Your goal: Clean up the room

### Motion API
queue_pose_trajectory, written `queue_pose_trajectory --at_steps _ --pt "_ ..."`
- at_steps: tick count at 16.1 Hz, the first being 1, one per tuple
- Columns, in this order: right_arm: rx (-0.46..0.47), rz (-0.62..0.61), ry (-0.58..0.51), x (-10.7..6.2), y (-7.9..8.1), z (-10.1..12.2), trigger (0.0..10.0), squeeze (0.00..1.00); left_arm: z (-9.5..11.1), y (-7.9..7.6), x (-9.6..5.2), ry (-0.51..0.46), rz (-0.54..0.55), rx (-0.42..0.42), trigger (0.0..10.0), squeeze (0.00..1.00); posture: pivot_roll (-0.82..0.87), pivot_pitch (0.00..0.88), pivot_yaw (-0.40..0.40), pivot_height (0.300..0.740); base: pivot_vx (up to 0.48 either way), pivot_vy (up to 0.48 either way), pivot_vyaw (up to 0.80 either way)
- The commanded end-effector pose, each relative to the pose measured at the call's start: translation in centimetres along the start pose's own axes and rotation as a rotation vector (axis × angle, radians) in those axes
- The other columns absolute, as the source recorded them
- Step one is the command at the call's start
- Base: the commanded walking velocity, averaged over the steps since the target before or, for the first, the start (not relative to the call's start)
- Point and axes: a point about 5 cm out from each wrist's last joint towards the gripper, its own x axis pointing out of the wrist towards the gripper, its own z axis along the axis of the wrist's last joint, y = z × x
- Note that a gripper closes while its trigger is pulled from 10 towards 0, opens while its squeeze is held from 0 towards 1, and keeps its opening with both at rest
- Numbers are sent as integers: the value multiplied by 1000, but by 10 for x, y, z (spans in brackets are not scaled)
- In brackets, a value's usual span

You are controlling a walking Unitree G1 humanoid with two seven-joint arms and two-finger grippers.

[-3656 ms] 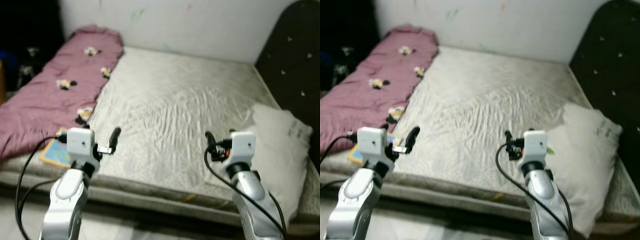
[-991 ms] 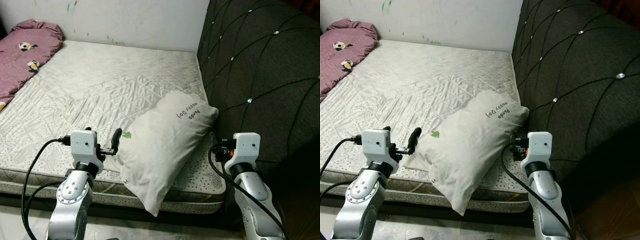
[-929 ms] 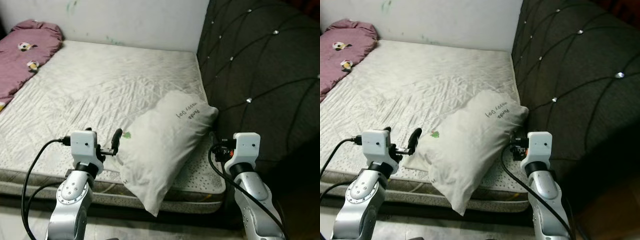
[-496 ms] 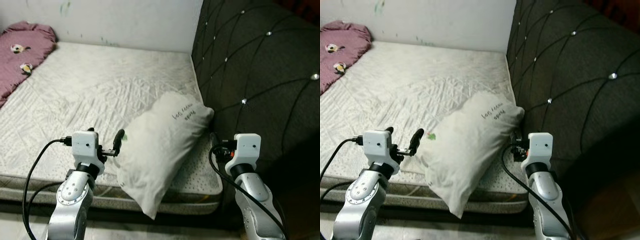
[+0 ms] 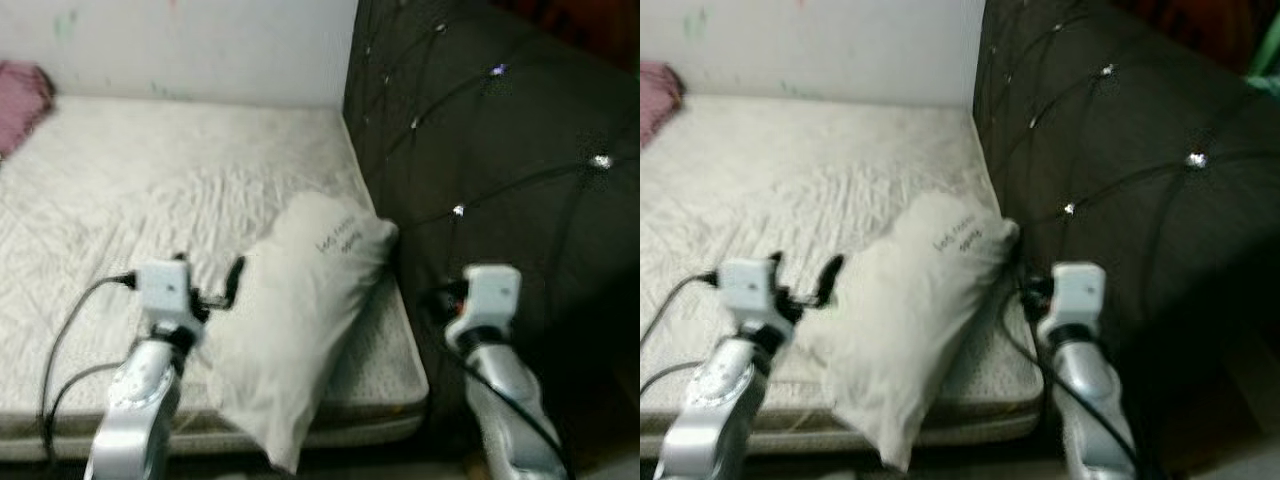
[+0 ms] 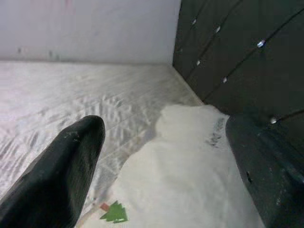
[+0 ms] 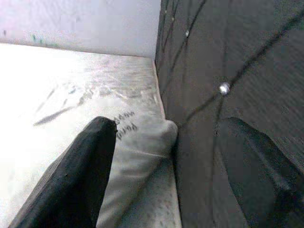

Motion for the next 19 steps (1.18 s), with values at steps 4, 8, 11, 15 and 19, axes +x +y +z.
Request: queue_pose_trajectory --at_steps 4,8,11,15,19 --pt "-17 -45 3 -2 -12 -1 10000 0 5 -7 6 16 132 194 10000 0 -44 0 -46 740 0 0 0" --pt "-16 -34 5 4 -9 -3 10000 0 36 -16 29 4 203 300 10000 0 -9 0 -46 740 0 0 0" --pt "-16 -33 -17 12 -8 2 10000 0 55 -28 38 -20 162 175 10000 0 -13 0 -45 740 0 0 0" --pt "-29 -3 -27 9 -5 3 10000 0 23 2 16 15 185 152 10000 0 -26 0 -49 740 0 0 0" --pt "-44 21 -36 8 -3 4 10000 0 20 4 11 -1 180 95 10000 0 -22 0 -60 740 0 0 794"
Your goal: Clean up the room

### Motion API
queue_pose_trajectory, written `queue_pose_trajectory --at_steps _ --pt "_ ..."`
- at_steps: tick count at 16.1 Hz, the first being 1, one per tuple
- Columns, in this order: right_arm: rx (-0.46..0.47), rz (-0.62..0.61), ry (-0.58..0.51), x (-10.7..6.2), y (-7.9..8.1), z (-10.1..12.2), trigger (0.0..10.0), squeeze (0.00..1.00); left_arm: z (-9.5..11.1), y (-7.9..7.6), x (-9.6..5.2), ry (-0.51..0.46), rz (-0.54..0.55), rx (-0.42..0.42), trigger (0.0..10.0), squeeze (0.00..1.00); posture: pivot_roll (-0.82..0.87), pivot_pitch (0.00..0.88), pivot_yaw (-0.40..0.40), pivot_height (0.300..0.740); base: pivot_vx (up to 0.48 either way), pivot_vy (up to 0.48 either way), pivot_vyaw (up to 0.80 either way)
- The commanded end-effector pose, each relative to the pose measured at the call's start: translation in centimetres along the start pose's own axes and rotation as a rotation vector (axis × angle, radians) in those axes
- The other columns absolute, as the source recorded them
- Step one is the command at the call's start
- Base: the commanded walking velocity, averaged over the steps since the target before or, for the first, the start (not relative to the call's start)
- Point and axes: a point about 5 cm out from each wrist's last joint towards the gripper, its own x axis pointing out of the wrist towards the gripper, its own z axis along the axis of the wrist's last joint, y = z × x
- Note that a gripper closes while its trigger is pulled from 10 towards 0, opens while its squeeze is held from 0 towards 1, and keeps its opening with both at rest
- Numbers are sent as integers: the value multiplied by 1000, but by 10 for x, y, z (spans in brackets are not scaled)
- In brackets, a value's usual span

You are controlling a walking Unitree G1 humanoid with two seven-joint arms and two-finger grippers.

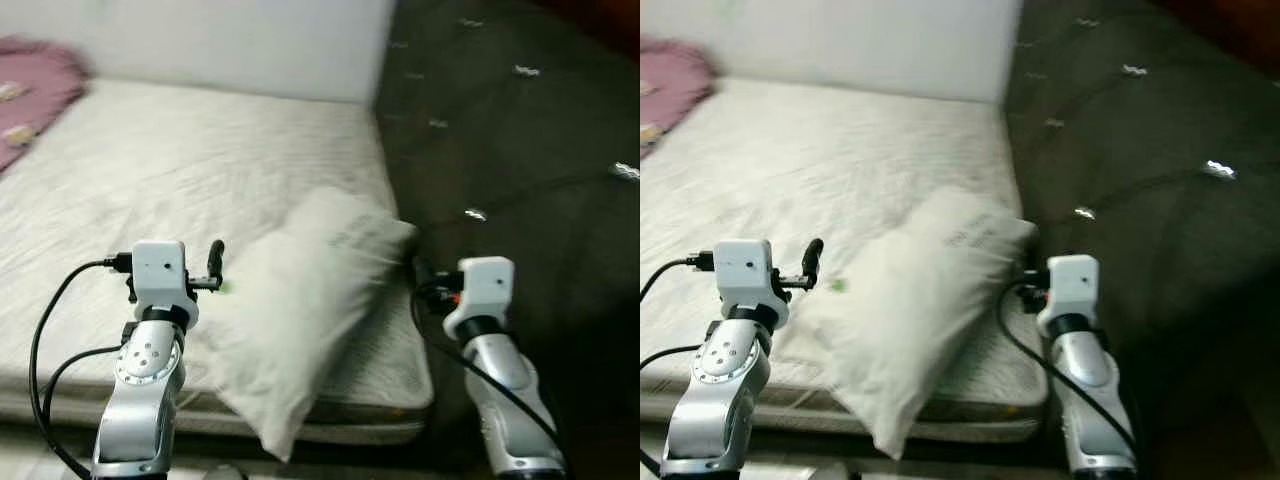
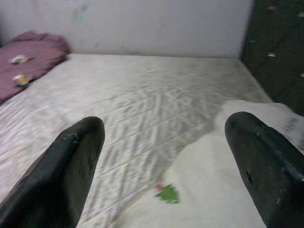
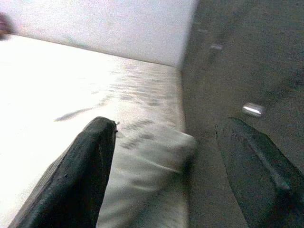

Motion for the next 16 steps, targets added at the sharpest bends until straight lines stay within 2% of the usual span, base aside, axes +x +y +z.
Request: queue_pose_trajectory --at_steps 1,4,10,16 --pt "5 -13 -13 1 -3 4 10000 0 3 -4 -2 -27 -21 -17 10000 0 -24 0 -62 740 0 0 569" --pt "31 -43 -4 -1 -9 3 10000 0 2 -11 -5 -47 -73 -45 10000 0 -31 0 -64 740 0 0 0" --pt "63 -42 3 -2 -8 3 10000 0 0 -9 -4 -46 -75 -67 10000 0 -32 0 -64 740 0 0 0" --pt "67 -32 4 -1 -7 3 10000 0 -1 -10 -3 -44 -77 -72 10000 0 -30 0 -68 671 0 0 0"
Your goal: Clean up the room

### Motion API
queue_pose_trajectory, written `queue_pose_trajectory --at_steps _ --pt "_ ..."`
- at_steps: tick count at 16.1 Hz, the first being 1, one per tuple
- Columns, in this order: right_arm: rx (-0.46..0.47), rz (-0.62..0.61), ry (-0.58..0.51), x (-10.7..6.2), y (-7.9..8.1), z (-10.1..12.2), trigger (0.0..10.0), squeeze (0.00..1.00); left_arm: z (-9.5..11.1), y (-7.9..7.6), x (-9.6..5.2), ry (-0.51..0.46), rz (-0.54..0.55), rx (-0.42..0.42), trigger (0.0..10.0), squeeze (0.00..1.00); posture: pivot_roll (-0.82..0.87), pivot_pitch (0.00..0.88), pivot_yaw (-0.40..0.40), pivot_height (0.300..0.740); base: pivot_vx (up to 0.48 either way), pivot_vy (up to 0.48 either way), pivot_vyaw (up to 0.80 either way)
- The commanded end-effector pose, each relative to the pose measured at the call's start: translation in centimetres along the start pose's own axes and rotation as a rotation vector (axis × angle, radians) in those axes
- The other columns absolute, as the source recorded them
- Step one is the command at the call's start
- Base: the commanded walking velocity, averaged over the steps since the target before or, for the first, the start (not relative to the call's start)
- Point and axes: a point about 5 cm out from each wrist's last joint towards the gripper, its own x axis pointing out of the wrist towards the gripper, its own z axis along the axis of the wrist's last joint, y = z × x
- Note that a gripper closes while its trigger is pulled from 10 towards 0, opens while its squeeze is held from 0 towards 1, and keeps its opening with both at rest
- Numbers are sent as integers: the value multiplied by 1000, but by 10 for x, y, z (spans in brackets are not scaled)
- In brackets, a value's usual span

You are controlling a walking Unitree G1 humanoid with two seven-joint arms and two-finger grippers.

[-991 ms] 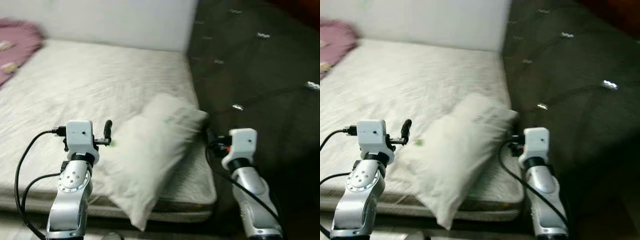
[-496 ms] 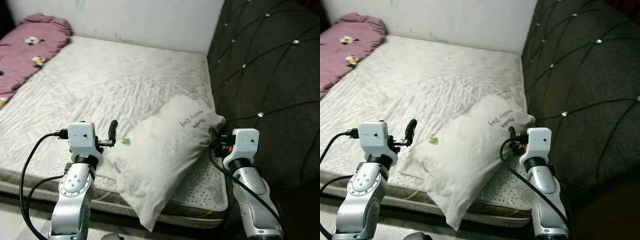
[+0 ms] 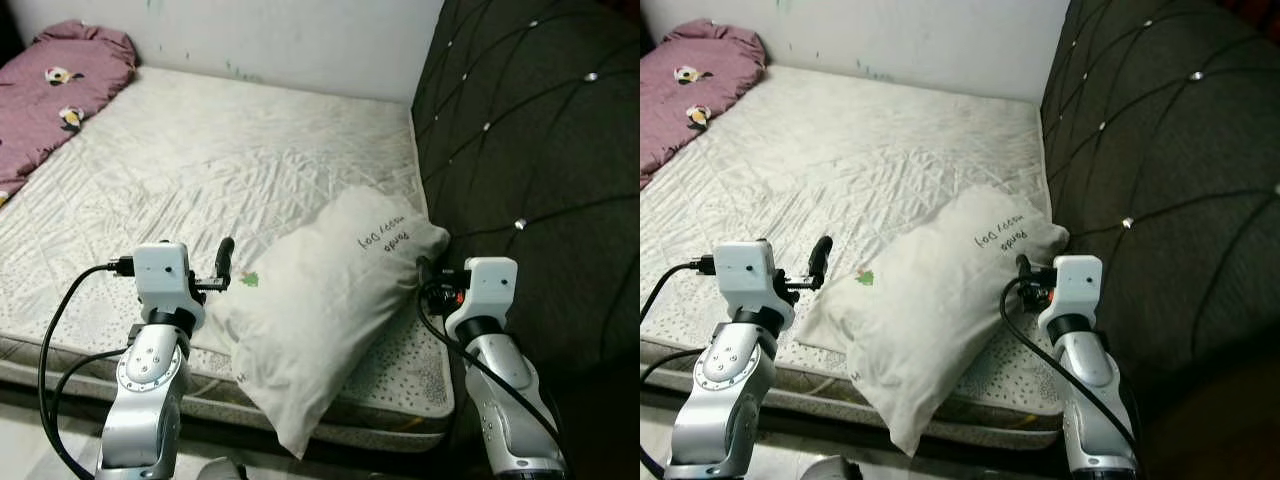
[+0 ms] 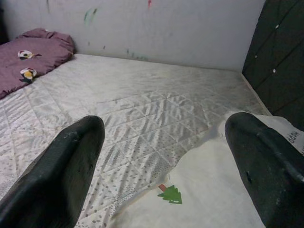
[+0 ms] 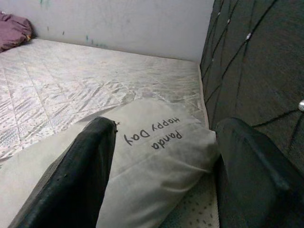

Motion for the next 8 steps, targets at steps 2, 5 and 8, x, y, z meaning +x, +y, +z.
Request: queue_pose_trajectory --at_steps 2,5,8 --pt "3 -7 -11 0 -2 4 10000 0 -1 -3 2 1 -14 -7 10000 0 -34 0 -66 641 0 0 0" --pt "2 -9 -12 0 -2 4 10000 0 2 -4 5 -5 -17 -8 10000 0 -34 0 -67 632 0 0 0" --pt "1 -7 -9 0 -2 4 10000 0 1 -2 4 -2 -35 -19 10000 0 -33 0 -69 632 0 0 0"
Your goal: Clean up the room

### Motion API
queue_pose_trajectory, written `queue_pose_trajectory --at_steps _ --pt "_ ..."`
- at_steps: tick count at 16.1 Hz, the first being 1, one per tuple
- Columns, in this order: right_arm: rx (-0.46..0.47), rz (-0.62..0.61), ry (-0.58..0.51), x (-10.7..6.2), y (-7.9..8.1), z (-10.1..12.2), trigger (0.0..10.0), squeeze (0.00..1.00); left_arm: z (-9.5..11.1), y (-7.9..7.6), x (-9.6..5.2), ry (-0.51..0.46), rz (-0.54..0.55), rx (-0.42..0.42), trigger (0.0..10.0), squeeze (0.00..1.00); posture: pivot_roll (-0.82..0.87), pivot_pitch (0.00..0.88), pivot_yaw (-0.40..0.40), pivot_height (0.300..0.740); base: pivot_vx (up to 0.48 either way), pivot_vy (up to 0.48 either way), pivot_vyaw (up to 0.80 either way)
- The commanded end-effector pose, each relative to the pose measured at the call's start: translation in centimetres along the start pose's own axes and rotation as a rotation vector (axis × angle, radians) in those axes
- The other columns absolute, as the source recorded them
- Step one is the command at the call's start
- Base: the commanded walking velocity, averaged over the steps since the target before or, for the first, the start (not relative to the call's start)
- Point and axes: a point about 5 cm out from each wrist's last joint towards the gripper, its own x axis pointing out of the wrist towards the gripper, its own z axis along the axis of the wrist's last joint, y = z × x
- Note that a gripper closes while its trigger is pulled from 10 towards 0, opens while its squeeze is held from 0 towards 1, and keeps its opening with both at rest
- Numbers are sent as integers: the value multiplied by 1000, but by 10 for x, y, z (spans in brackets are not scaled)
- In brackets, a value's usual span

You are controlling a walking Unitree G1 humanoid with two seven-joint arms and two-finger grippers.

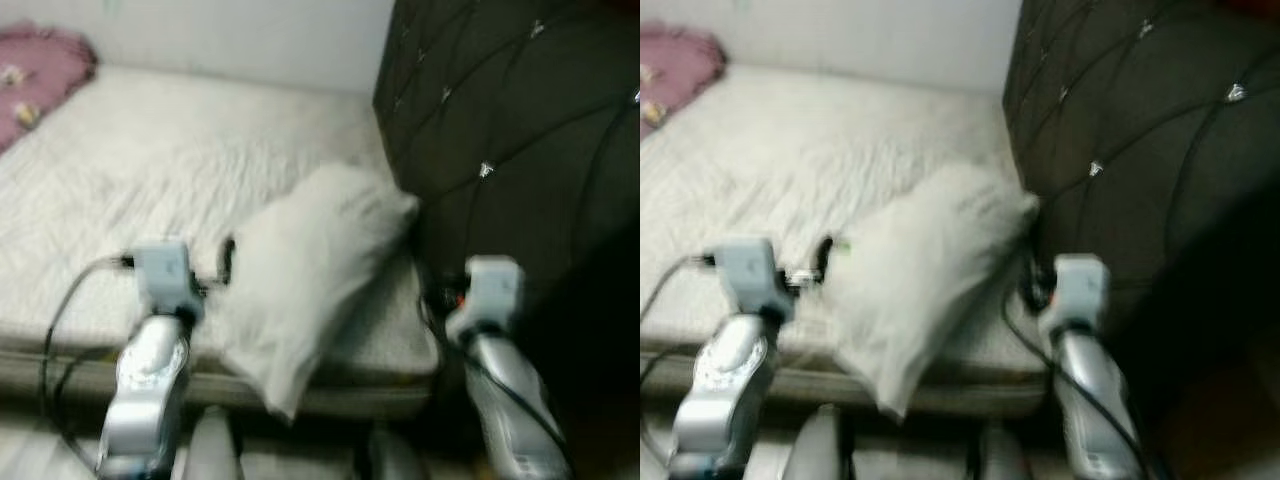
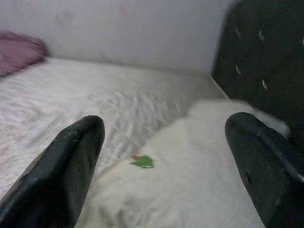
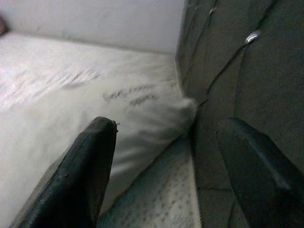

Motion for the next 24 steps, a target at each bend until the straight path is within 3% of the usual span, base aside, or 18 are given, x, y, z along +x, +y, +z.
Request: queue_pose_trajectory --at_steps 1,5,24 --pt "3 20 -30 6 5 9 10000 0 -8 4 -5 36 10 -9 10000 0 -32 0 -71 632 0 0 0" --pt "-8 31 -31 7 6 10 10000 0 -8 3 -7 33 -6 -24 10000 0 -31 0 -74 632 0 0 0" --pt "-17 21 -25 6 5 9 10000 0 -11 -4 -6 55 -46 -55 10000 0 -36 0 -73 632 288 0 0"
